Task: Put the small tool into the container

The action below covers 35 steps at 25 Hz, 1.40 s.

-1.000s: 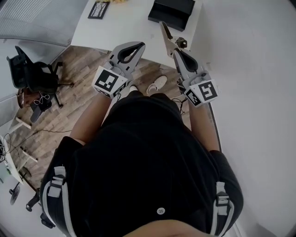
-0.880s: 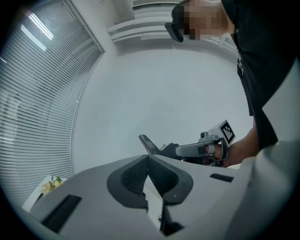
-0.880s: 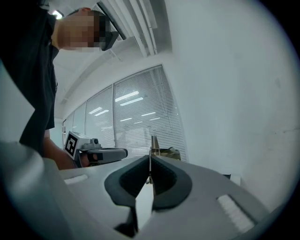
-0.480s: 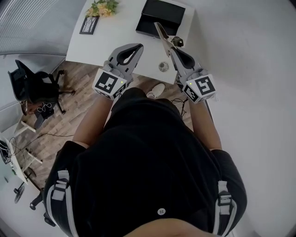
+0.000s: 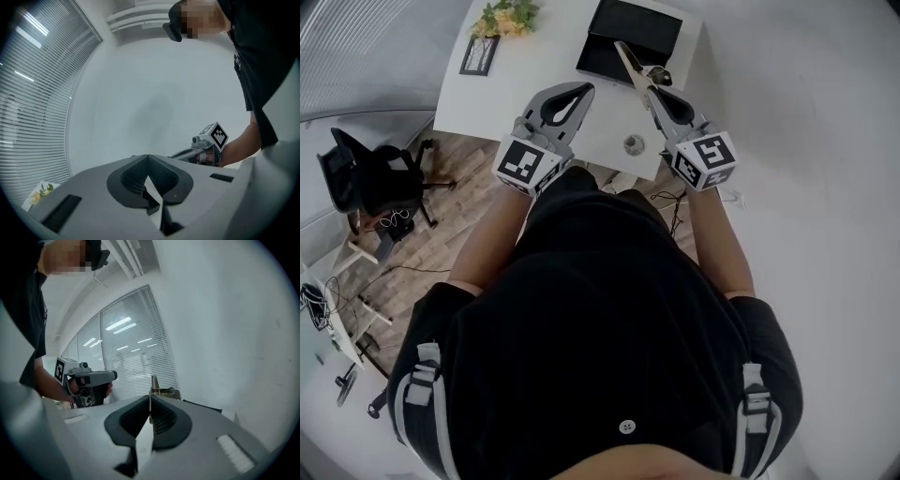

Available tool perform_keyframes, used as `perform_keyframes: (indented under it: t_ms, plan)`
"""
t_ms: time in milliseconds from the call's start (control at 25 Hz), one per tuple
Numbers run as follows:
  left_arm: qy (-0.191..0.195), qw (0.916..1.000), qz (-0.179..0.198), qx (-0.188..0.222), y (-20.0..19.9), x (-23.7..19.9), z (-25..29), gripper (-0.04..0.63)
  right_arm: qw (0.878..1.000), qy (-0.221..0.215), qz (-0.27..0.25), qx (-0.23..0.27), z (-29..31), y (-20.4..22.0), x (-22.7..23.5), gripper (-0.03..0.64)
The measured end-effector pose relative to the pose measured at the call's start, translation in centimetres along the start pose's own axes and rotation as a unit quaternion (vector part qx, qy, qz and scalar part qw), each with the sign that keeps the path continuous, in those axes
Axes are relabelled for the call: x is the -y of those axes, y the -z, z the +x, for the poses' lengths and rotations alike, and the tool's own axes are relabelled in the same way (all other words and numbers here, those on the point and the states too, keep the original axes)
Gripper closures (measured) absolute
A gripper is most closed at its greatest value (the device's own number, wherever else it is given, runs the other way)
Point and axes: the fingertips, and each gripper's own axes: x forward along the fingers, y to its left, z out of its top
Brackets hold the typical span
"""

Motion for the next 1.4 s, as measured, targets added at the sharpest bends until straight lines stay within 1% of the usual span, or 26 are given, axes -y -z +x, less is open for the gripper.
perform_keyframes:
  t_ms: [160, 360, 440, 640, 760, 920, 1120, 1400]
  plan:
    - [0.017, 0.9998, -0.004, -0.006, 1.1, -2.7, 1.2, 0.588, 0.999, 0.010, -0.002, -0.051, 3.3, 1.7, 1.7, 0.600]
    - [0.037, 0.9991, -0.013, -0.014, 2.8, -5.9, 3.3, 0.588, 0.993, 0.022, -0.007, -0.114, 7.0, 4.1, 4.3, 0.600]
    - [0.043, 0.9987, -0.018, -0.020, 3.4, -7.0, 4.0, 0.588, 0.991, 0.023, -0.008, -0.133, 8.2, 5.1, 5.1, 0.600]
    - [0.050, 0.9983, -0.021, -0.019, 4.6, -8.9, 5.9, 0.588, 0.984, 0.032, -0.012, -0.174, 10.3, 7.5, 7.2, 0.600]
    - [0.056, 0.9980, -0.023, -0.019, 5.2, -9.7, 6.9, 0.588, 0.978, 0.032, -0.021, -0.205, 11.4, 8.9, 8.1, 0.600]
    - [0.056, 0.9974, -0.027, -0.036, 6.7, -11.2, 7.6, 0.588, 0.967, 0.028, -0.029, -0.253, 13.1, 11.0, 8.7, 0.600]
    - [0.061, 0.9970, -0.033, -0.035, 7.8, -12.4, 8.8, 0.588, 0.957, 0.021, -0.034, -0.288, 14.9, 13.3, 9.5, 0.600]
    - [0.058, 0.9966, -0.035, -0.046, 9.6, -14.0, 9.7, 0.588, 0.940, 0.014, -0.041, -0.339, 16.7, 16.6, 10.0, 0.600]
